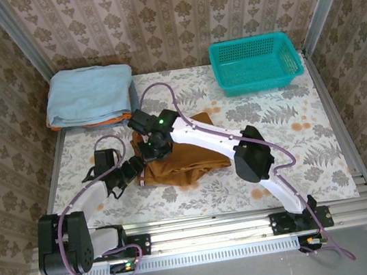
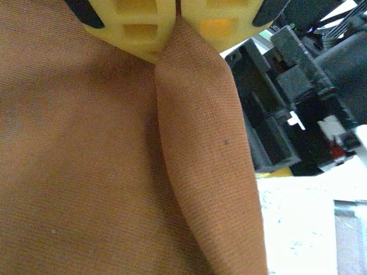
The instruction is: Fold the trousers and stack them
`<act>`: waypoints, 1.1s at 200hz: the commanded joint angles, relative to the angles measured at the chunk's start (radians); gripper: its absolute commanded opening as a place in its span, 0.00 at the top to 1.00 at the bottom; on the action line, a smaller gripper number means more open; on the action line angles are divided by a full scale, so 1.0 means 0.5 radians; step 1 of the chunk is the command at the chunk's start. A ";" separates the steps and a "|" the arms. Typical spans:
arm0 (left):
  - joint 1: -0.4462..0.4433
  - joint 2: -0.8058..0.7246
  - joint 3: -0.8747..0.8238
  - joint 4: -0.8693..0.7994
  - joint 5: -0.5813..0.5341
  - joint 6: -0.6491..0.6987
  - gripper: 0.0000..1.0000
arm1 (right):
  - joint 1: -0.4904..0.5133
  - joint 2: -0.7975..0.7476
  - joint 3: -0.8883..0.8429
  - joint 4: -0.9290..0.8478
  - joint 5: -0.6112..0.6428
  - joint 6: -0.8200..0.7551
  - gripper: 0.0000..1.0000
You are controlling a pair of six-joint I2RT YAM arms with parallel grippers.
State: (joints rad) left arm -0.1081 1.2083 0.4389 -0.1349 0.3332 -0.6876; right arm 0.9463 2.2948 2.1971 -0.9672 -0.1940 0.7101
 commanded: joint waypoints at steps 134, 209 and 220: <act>0.333 -0.697 0.461 -0.968 -0.210 0.056 0.06 | -0.198 -0.496 -0.630 1.106 -0.753 0.492 0.42; -0.374 -0.268 1.008 -0.877 -0.332 0.053 0.15 | -0.605 -1.184 -1.526 1.037 -0.504 0.235 0.98; -0.464 -0.180 1.060 -0.817 -0.312 0.039 0.15 | -0.622 -1.216 -1.655 1.090 -0.512 0.247 1.00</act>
State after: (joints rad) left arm -0.2584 1.0542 0.8925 -0.5846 0.1944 -0.6796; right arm 0.6464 1.7058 1.5043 -0.4416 -0.4770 0.8494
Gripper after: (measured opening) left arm 0.854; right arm 0.044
